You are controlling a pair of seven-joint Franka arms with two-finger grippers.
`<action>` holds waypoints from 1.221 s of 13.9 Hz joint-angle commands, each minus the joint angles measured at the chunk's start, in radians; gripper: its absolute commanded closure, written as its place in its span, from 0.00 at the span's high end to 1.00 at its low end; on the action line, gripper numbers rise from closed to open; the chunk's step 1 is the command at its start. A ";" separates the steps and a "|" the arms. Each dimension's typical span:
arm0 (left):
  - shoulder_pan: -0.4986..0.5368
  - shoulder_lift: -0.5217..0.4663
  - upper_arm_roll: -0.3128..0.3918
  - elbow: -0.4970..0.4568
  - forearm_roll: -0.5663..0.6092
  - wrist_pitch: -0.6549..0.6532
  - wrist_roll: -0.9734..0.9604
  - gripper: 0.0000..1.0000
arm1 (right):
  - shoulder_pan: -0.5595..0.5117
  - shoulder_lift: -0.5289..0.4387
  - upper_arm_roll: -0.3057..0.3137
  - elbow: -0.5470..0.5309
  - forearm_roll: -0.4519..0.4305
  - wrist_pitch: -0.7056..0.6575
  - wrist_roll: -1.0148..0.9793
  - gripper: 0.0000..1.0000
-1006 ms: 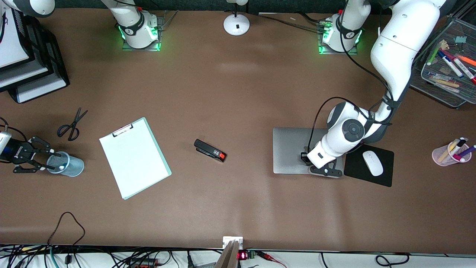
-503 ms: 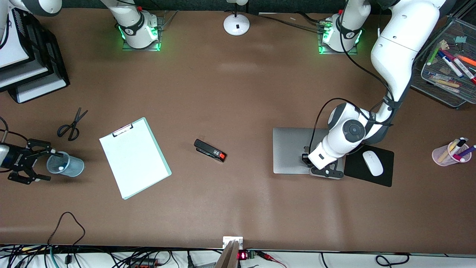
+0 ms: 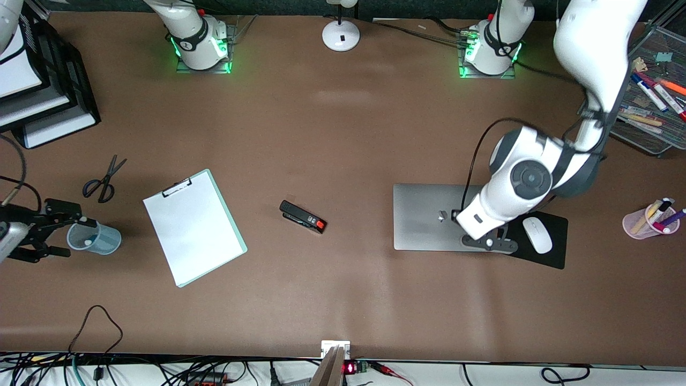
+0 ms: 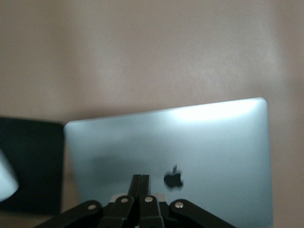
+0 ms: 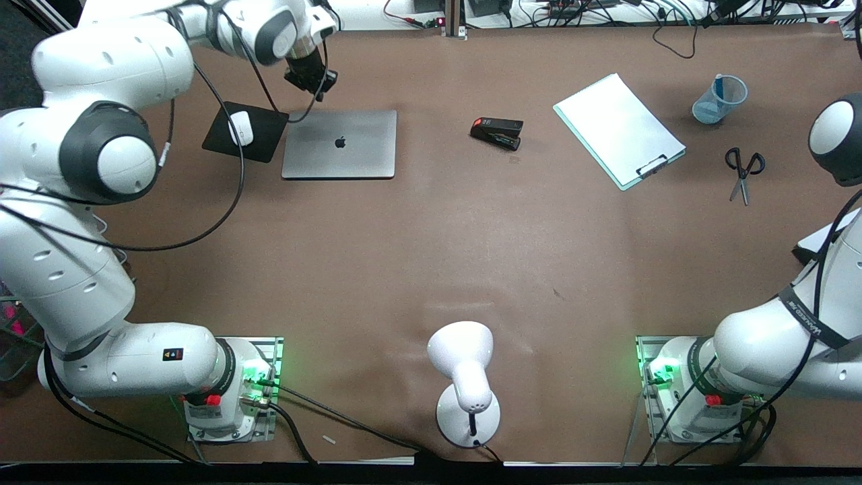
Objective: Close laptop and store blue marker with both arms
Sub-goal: 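Drop the marker into the pen cup while the left gripper presses the lid shut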
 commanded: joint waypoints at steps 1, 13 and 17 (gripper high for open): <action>0.006 -0.086 -0.004 0.014 0.018 -0.142 0.042 0.86 | 0.053 -0.056 0.000 -0.008 -0.128 -0.013 0.162 1.00; 0.060 -0.118 0.007 0.448 -0.119 -0.561 0.146 1.00 | 0.231 -0.332 0.000 -0.222 -0.366 -0.142 0.753 1.00; 0.081 -0.124 0.010 0.445 -0.108 -0.600 0.149 1.00 | 0.233 -0.438 0.002 -0.324 -0.407 -0.139 0.771 1.00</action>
